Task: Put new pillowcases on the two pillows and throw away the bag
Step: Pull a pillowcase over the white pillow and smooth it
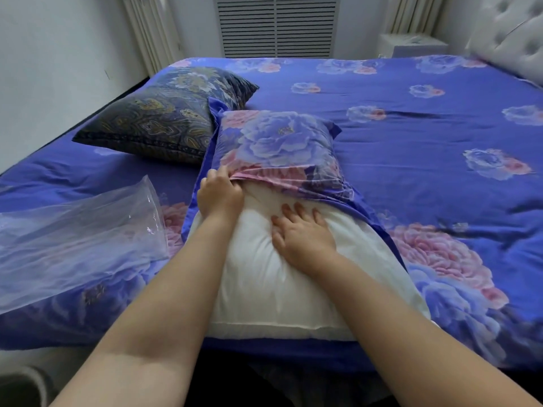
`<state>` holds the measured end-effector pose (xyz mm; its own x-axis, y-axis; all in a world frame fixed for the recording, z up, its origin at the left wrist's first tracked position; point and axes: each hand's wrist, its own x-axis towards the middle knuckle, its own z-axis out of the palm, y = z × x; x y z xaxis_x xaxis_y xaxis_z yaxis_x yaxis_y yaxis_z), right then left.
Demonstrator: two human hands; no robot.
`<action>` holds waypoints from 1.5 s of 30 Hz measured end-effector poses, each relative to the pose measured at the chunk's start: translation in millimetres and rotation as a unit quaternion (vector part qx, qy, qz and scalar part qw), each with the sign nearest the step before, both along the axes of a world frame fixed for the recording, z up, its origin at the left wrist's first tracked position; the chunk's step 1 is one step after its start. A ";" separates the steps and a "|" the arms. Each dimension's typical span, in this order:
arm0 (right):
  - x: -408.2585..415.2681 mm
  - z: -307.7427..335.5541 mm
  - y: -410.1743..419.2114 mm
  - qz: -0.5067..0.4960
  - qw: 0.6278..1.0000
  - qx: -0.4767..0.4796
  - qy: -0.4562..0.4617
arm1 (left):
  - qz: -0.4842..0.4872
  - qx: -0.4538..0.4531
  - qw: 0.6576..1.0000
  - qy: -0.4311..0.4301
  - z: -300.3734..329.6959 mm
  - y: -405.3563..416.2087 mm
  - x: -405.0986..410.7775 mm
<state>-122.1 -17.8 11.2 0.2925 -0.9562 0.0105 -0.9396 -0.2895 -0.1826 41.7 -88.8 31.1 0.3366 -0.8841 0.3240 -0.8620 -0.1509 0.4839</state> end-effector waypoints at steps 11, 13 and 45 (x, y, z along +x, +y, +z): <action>13.9 -14.9 6.3 -0.069 0.920 -0.358 -0.141 | -0.075 -0.141 0.984 -0.084 -17.2 55.2 3.8; 26.2 -2.2 -1.7 -0.056 0.910 -0.383 -0.151 | -0.088 -0.189 0.968 -0.136 -18.4 55.1 4.5; -66.0 -27.8 1.2 -0.092 0.856 -0.433 -0.266 | -0.058 -0.338 0.939 0.031 -48.6 94.9 46.1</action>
